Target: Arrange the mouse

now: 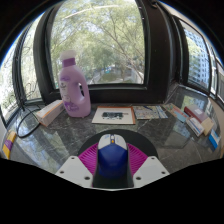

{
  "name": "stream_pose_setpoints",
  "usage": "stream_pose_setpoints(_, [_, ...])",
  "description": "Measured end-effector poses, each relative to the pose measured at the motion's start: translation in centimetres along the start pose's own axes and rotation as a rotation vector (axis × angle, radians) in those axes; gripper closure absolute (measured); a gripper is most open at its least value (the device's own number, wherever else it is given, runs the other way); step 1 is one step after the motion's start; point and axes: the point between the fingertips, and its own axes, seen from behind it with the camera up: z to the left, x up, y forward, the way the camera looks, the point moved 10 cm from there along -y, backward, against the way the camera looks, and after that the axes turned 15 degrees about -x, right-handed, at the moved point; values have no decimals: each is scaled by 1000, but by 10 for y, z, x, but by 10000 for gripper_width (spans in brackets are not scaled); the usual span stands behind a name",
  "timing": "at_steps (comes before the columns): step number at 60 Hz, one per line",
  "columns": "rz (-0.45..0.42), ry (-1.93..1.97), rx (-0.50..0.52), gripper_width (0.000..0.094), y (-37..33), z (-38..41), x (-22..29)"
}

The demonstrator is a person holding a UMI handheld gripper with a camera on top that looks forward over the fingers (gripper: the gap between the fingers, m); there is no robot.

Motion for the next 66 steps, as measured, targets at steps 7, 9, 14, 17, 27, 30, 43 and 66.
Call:
stream_pose_setpoints(7, [55,7,-14,457,11,-2,-18])
stream_pose_setpoints(9, [77,8,-17,433,11,-3,-20])
stream_pose_setpoints(14, [61,6,-28,358,6,-7,-19])
stream_pose_setpoints(17, [52,-10,-44,187,-4,-11,-16])
stream_pose_setpoints(27, [-16,8,-73,79,-72,-22,5])
stream_pose_setpoints(30, [-37,13,-91,79,-98,-25,10])
stream_pose_setpoints(43, [-114,19,-160,75,-203,-26,13])
stream_pose_setpoints(66, [-173,13,-200,77,-299,-13,-5])
